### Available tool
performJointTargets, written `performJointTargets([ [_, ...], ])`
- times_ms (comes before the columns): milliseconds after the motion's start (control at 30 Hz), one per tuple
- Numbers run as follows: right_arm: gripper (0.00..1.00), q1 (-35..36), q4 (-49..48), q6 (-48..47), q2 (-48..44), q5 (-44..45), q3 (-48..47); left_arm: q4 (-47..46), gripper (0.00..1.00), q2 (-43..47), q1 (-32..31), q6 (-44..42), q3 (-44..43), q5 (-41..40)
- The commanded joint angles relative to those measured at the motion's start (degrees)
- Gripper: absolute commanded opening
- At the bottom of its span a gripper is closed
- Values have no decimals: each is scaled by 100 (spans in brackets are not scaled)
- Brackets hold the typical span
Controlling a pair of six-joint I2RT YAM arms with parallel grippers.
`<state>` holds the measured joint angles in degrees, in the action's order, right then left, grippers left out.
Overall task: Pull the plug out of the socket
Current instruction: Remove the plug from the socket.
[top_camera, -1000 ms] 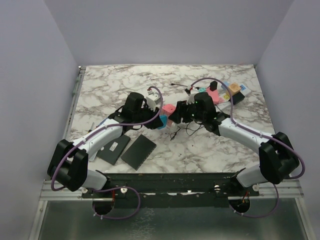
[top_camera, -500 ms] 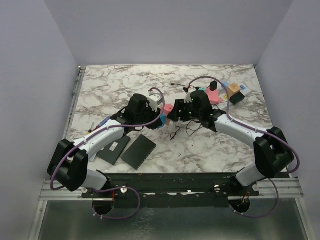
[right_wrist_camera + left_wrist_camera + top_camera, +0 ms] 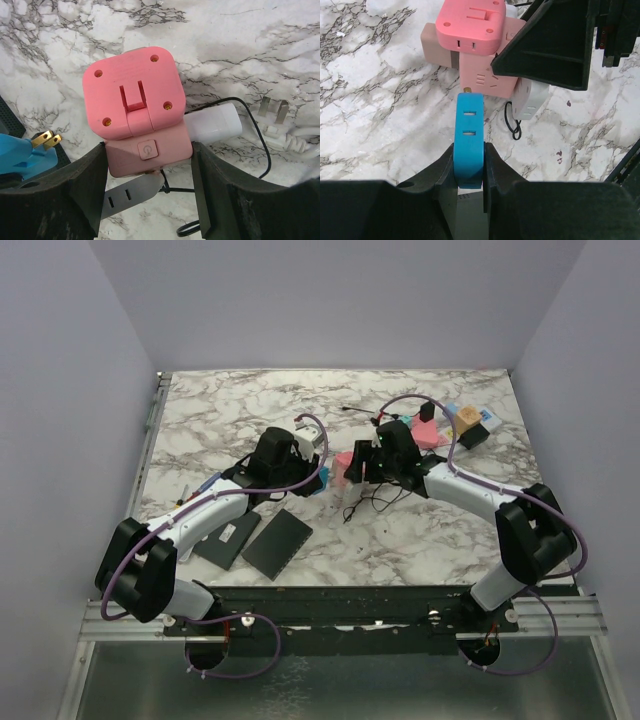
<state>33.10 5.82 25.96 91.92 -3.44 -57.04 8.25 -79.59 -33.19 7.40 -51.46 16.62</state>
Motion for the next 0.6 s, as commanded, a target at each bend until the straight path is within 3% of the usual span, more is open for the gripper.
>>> performJointTargets([
  [0, 0, 12, -335, -7, -199, 36, 34, -129, 0, 15, -12, -65, -98, 223],
  [367, 0, 11, -714, -38, -450, -136, 319, -120, 0, -8, 0, -72, -123, 294],
  [567, 0, 4, -787, -5, -927, -74, 414, -180, 0, 115, 400, 11, -83, 205],
])
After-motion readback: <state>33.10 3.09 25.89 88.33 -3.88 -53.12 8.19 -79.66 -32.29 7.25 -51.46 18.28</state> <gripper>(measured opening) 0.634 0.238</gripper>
